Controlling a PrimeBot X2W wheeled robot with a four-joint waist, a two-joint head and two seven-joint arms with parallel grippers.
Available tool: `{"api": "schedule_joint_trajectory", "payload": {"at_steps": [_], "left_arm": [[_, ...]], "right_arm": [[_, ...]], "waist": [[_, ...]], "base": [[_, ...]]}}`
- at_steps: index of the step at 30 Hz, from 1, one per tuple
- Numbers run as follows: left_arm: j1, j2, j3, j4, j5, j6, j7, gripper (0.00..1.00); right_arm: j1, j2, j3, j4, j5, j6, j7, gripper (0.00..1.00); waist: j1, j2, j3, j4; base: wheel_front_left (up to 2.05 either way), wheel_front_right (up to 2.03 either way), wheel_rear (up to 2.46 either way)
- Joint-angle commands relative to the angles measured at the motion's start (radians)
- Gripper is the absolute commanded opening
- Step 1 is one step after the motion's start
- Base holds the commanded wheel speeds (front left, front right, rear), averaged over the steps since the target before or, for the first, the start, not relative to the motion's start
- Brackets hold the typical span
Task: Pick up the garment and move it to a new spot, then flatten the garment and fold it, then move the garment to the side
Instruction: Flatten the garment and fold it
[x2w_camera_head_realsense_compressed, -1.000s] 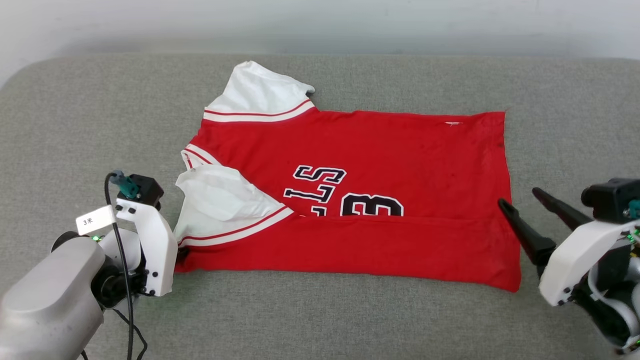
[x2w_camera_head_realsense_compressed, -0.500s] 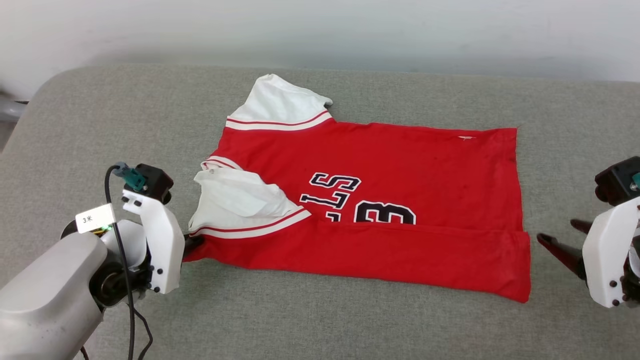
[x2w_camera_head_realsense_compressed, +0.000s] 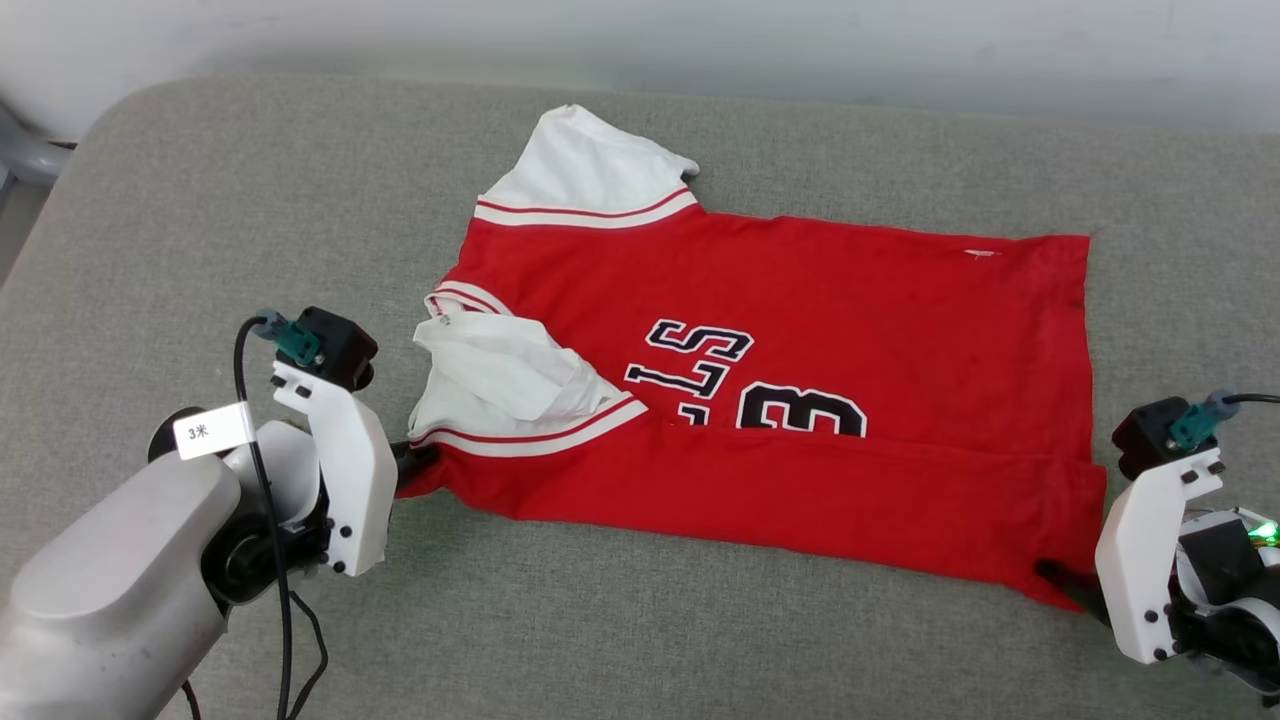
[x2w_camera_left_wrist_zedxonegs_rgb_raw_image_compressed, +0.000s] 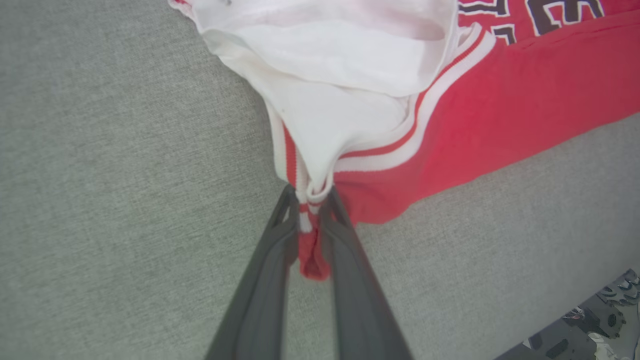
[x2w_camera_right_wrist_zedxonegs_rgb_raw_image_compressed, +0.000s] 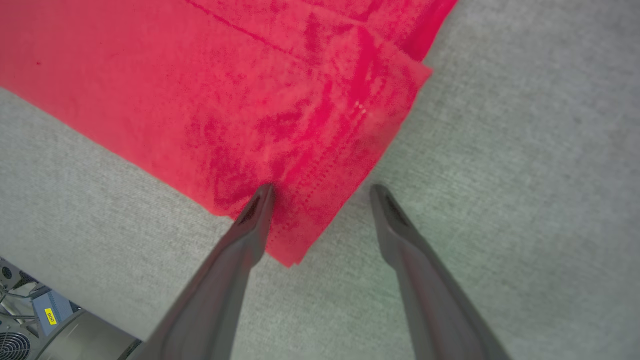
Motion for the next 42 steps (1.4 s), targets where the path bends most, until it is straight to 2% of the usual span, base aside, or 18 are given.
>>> {"api": "schedule_joint_trajectory", "payload": {"at_steps": [1,10,11,12,19,27,37,42], "left_arm": [[-0.016,-0.009,0.0,0.001,0.007,0.0,-0.011,0.0],[-0.007,-0.016,-0.009,0.022,0.008,-0.003,-0.034,0.0],[-0.001,-0.017,-0.01,0.026,0.007,-0.004,-0.038,0.0],[0.004,-0.016,-0.012,0.03,0.005,-0.004,-0.039,0.0],[0.047,0.001,-0.017,0.049,-0.009,-0.005,-0.067,0.0],[0.117,0.056,-0.018,-0.01,-0.024,0.008,-0.087,0.0],[0.252,0.133,-0.027,-0.162,-0.057,0.073,-0.101,0.0],[0.312,0.15,-0.034,-0.203,-0.073,0.101,-0.115,0.0]], "right_arm": [[-0.004,0.028,0.011,0.051,-0.01,-0.001,-0.028,1.0],[0.022,0.074,0.098,0.181,0.014,-0.001,-0.101,1.0],[0.02,0.068,0.104,0.183,0.02,0.0,-0.114,0.4],[0.015,0.061,0.107,0.182,0.022,0.0,-0.128,0.01],[-0.002,0.011,0.105,0.147,0.06,-0.001,-0.207,0.0],[0.062,-0.05,0.074,0.056,0.109,-0.001,-0.26,0.0],[0.234,-0.11,-0.018,-0.107,0.125,-0.001,-0.207,0.0],[0.324,-0.111,-0.086,-0.16,0.119,-0.001,-0.159,0.0]], "waist": [[0.0,0.0,0.017,0.008],[0.0,0.0,0.027,0.009],[0.0,0.0,0.025,0.008],[0.0,0.0,0.02,0.005],[0.0,0.0,-0.042,-0.019],[0.0,0.0,-0.122,-0.028],[0.0,0.0,-0.161,-0.03],[0.0,0.0,-0.152,-0.029]], "base": [[0.0,0.0,0.0],[0.0,0.0,0.0],[0.0,0.0,0.0],[0.0,0.0,0.0],[0.0,0.0,0.0],[0.0,0.0,0.0],[0.0,0.0,0.0],[0.0,0.0,0.0]]}}
